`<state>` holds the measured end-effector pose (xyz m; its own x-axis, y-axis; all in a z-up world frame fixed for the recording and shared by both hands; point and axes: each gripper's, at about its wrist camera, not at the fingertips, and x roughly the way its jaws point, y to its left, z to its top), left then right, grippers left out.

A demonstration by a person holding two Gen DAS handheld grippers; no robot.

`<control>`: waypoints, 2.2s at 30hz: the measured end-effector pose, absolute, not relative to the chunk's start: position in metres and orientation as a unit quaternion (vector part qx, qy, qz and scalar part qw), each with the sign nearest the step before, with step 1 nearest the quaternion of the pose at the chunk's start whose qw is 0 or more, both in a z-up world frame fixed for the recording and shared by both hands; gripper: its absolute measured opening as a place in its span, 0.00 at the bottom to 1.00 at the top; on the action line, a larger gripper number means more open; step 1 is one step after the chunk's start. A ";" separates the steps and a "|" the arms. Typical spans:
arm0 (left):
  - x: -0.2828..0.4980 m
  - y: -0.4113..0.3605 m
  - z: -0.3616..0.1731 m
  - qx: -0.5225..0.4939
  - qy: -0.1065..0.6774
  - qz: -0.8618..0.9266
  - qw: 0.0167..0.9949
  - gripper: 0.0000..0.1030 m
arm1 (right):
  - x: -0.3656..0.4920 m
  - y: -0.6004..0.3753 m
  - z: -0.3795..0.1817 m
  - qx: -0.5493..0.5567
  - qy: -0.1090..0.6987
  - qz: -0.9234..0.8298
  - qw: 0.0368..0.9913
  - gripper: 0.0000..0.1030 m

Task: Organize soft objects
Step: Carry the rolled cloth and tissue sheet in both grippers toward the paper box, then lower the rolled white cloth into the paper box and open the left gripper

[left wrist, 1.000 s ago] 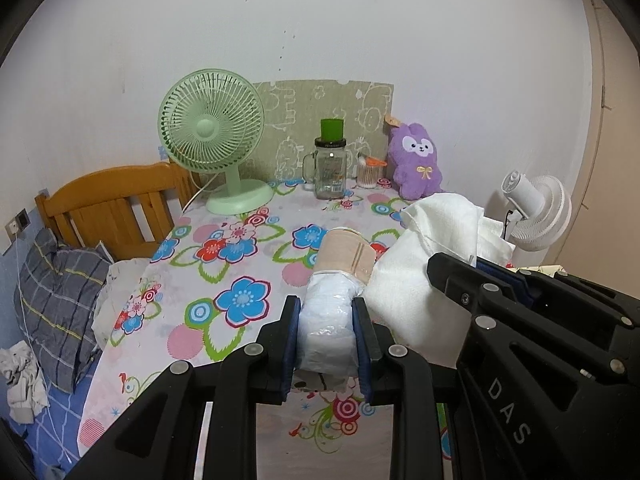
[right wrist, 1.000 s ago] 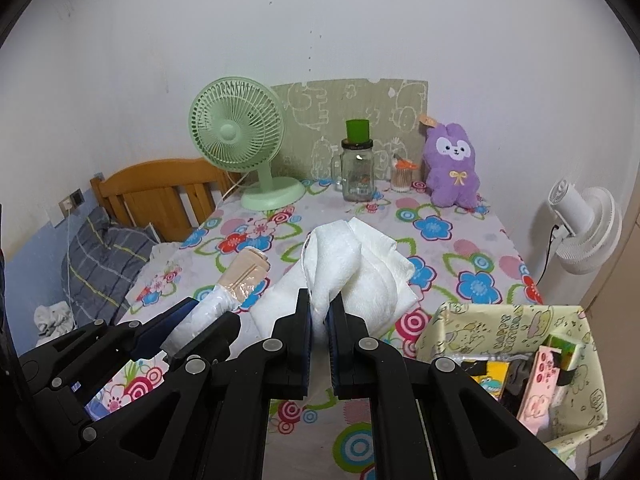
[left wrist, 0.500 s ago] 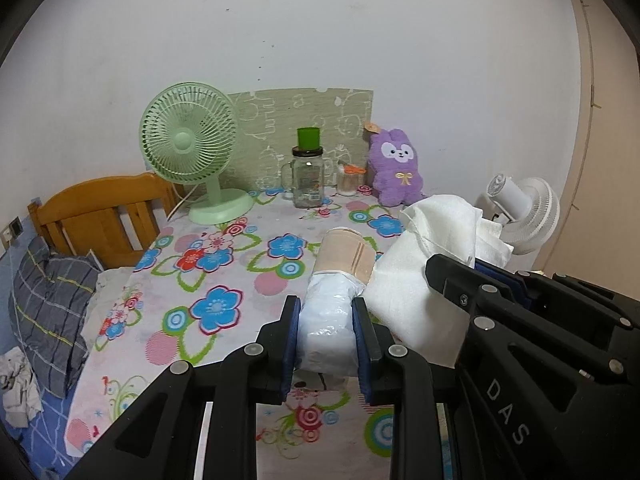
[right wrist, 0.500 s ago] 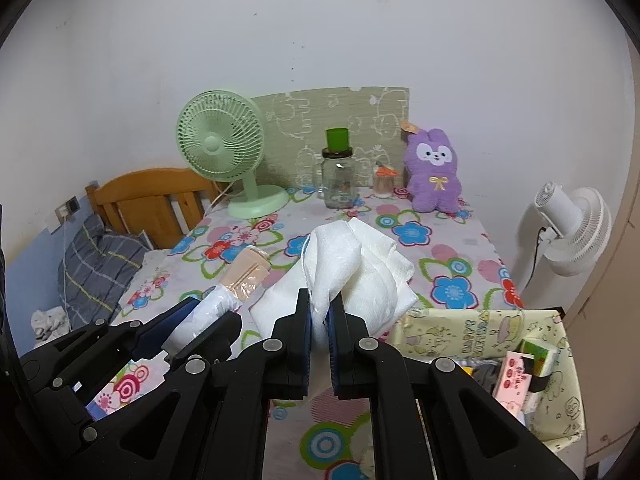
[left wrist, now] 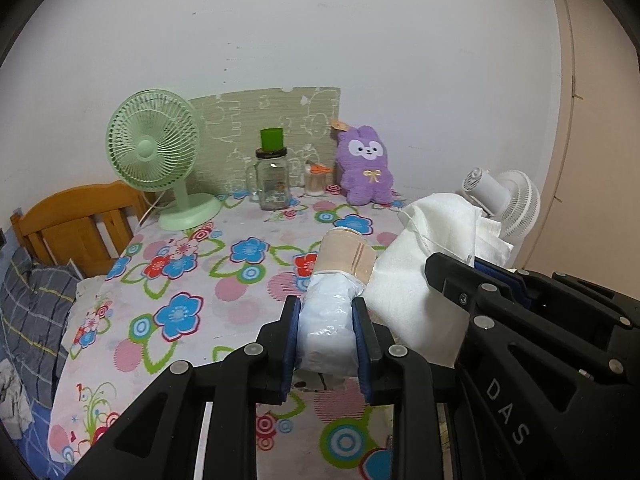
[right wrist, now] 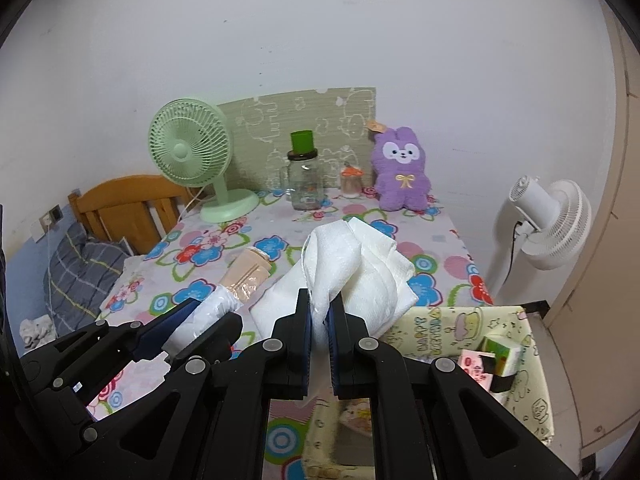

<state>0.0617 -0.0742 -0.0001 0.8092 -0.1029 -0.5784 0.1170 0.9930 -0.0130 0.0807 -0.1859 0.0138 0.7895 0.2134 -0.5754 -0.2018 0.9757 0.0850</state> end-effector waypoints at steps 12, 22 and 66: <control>0.068 -0.110 -0.005 0.021 0.312 -0.094 0.945 0.23 | 0.081 -0.223 0.008 0.020 0.308 0.073 0.948 0.10; 0.070 -0.135 -0.008 0.029 0.316 -0.116 0.941 0.23 | 0.078 -0.250 0.005 0.031 0.308 0.049 0.950 0.10; 0.089 -0.189 -0.052 0.080 0.378 -0.149 0.910 0.63 | 0.100 -0.303 -0.053 0.073 0.379 0.005 0.923 0.12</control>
<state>0.0892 -0.1890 -0.0523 0.6691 -0.2114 -0.7124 0.3322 0.9426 0.0323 0.0999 -0.3026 -0.0526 0.7132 0.0650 -0.6980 0.0453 0.9893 0.1384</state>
